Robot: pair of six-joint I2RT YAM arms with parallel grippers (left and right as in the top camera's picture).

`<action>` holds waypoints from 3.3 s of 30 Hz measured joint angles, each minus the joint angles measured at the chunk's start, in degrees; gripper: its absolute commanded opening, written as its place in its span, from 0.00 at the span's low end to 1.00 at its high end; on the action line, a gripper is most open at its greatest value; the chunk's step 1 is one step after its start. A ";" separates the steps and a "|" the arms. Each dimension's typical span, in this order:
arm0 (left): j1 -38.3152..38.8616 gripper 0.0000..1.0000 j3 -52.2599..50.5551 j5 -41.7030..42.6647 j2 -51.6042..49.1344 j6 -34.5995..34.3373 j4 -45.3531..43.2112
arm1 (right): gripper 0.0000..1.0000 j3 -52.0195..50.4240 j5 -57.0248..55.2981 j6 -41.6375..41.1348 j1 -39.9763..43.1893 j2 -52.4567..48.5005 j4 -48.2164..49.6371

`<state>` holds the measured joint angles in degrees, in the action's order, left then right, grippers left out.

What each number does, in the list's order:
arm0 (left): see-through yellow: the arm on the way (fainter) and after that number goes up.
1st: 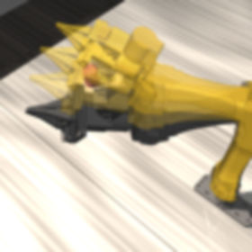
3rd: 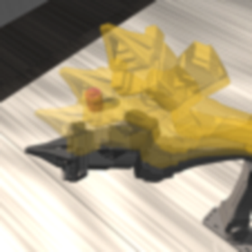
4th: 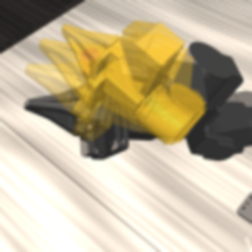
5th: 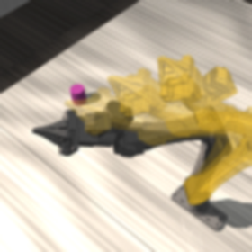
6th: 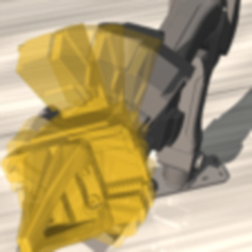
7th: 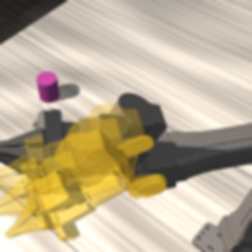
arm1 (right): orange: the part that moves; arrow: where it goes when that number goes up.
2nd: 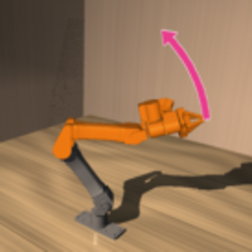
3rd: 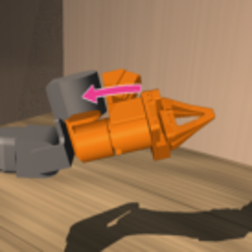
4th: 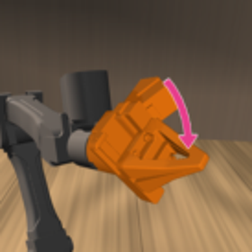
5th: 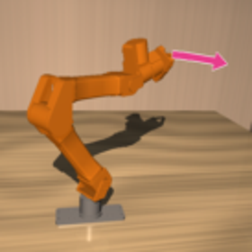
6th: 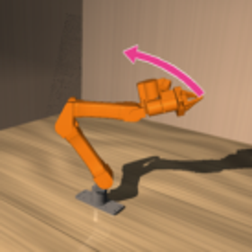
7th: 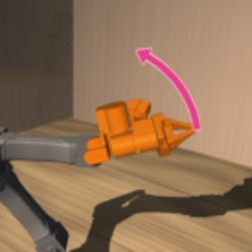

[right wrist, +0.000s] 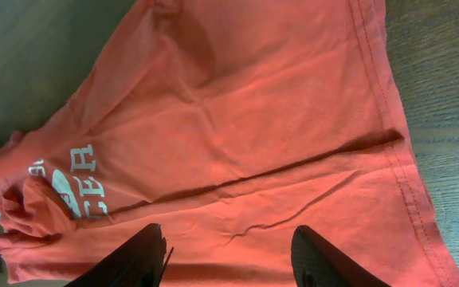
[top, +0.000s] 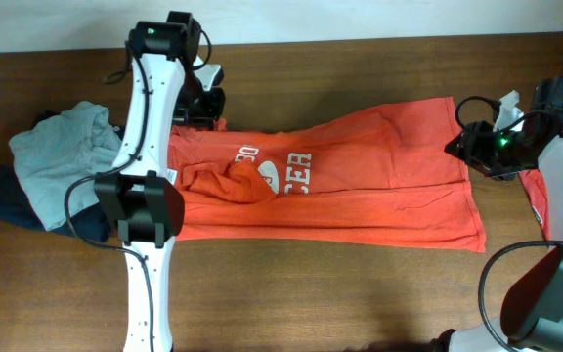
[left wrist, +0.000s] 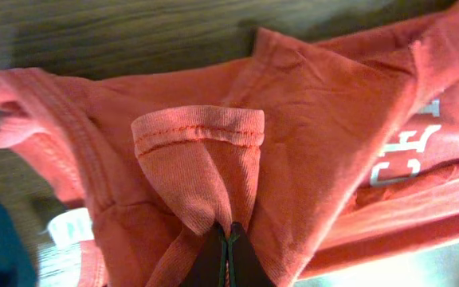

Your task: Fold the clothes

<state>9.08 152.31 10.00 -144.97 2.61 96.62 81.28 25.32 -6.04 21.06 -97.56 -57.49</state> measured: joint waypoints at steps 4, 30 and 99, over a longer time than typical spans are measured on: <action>1.64 0.01 -3.26 -0.22 0.02 0.00 -0.07 | 0.57 0.00 0.00 0.02 0.00 0.00 0.00; 2.69 0.55 -11.13 -7.10 1.18 0.42 -0.07 | 0.67 0.13 0.00 -0.02 0.00 -5.38 22.60; -2.12 0.48 -11.13 -7.50 11.91 0.59 0.02 | 0.05 11.93 -7.80 -2.45 -0.13 -20.28 3.91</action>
<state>6.96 141.18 2.50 -133.05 3.20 96.64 93.21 17.52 -8.49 20.93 -117.84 -53.58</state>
